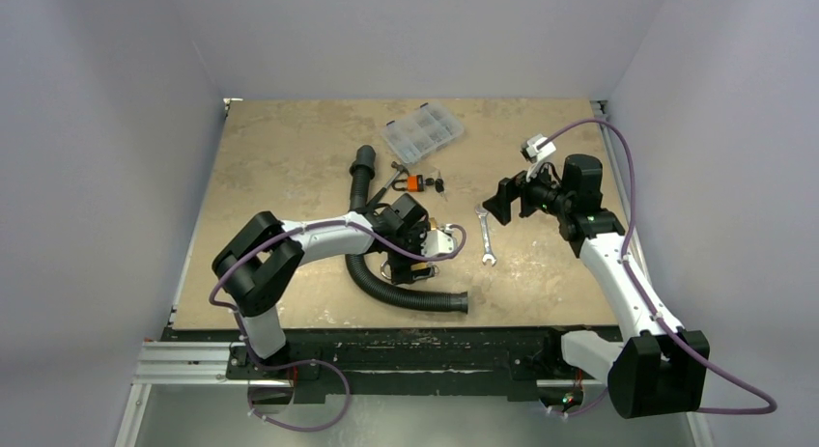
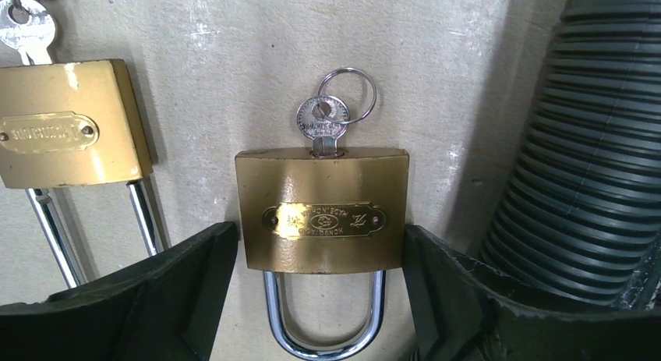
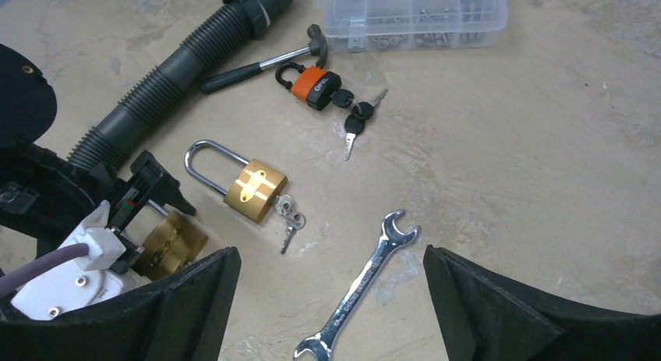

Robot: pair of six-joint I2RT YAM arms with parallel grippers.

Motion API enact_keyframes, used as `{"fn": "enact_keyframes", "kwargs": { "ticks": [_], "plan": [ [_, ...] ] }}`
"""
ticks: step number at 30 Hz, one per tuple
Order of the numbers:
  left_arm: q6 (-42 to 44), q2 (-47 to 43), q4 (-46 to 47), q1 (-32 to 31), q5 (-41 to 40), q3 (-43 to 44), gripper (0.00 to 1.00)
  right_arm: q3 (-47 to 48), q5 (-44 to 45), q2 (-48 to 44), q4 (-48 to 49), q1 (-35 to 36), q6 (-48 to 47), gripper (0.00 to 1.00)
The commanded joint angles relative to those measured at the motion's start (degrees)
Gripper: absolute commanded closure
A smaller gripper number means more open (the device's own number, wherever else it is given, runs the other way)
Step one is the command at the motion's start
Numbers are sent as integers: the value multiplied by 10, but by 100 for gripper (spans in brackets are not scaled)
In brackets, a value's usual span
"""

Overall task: Lock with the key
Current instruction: Pick up the lock from the center of the board.

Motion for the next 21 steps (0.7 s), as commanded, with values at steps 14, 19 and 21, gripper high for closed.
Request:
{"fn": "enact_keyframes", "kwargs": {
  "ticks": [14, 19, 21],
  "plan": [
    [11, -32, -16, -2, 7, 55, 61, -14, -60, 2, 41, -1, 33, 1],
    [14, -56, -17, -2, 1, 65, 65, -21, -84, 11, 48, -2, 35, 1],
    [14, -69, -9, -1, -4, 63, 65, -23, -94, 15, 49, -2, 39, 1]
  ]
}}
